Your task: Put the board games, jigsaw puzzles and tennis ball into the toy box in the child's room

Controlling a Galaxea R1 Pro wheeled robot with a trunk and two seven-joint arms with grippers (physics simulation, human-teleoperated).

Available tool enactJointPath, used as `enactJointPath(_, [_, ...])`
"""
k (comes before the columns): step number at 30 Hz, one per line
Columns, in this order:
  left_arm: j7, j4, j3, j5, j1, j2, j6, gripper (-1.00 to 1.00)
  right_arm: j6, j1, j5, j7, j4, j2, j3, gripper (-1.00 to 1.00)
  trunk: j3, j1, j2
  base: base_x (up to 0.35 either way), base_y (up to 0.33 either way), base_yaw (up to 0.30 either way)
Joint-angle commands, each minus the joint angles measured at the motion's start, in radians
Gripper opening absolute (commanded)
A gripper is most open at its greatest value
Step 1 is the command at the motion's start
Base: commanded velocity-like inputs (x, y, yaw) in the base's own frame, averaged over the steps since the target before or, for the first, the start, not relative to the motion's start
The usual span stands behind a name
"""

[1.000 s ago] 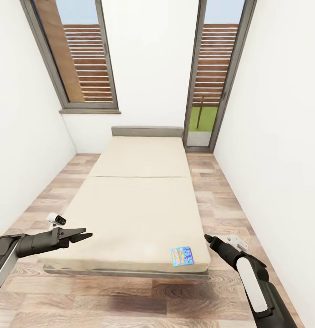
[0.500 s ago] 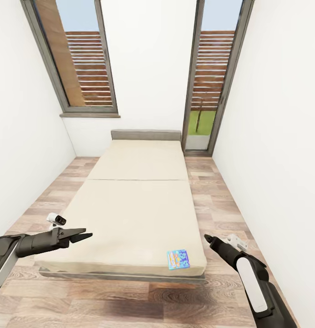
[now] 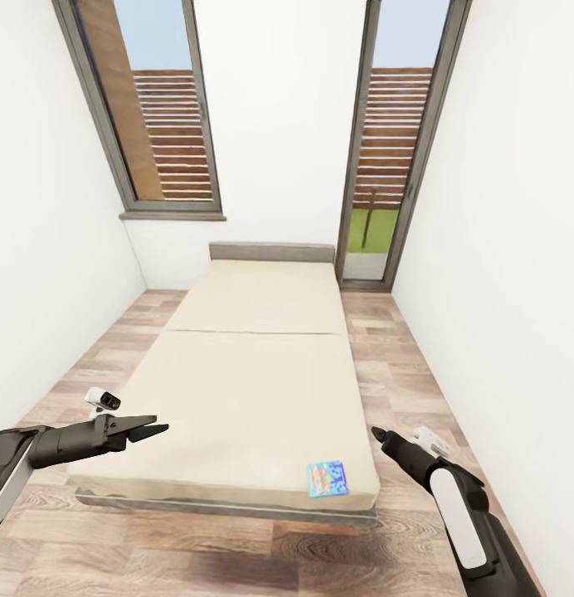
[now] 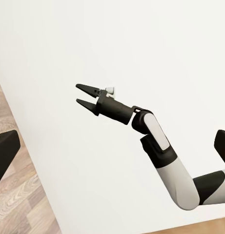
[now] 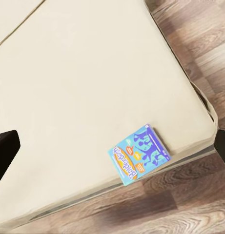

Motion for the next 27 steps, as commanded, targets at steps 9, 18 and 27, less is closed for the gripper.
enactJointPath(9, [-0.003,0.000,-0.001,0.000,-0.001,0.000,0.011,1.00,0.003,-0.001,-0.009,-0.010,-0.001,0.001,0.025,1.00,0.013,0.001,-0.002,0.000,0.000,0.072])
enactJointPath(18, [-0.003,0.000,-0.001,0.000,-0.001,0.000,0.011,1.00,0.003,-0.001,-0.008,-0.010,0.000,0.001,0.029,1.00,0.027,0.001,-0.002,0.000,0.000,0.076])
enactJointPath(27, [-0.003,0.000,-0.001,0.000,-0.001,-0.001,0.011,1.00,0.003,-0.001,-0.008,-0.010,0.000,0.000,0.029,1.00,0.042,0.001,-0.002,0.000,-0.047,0.079])
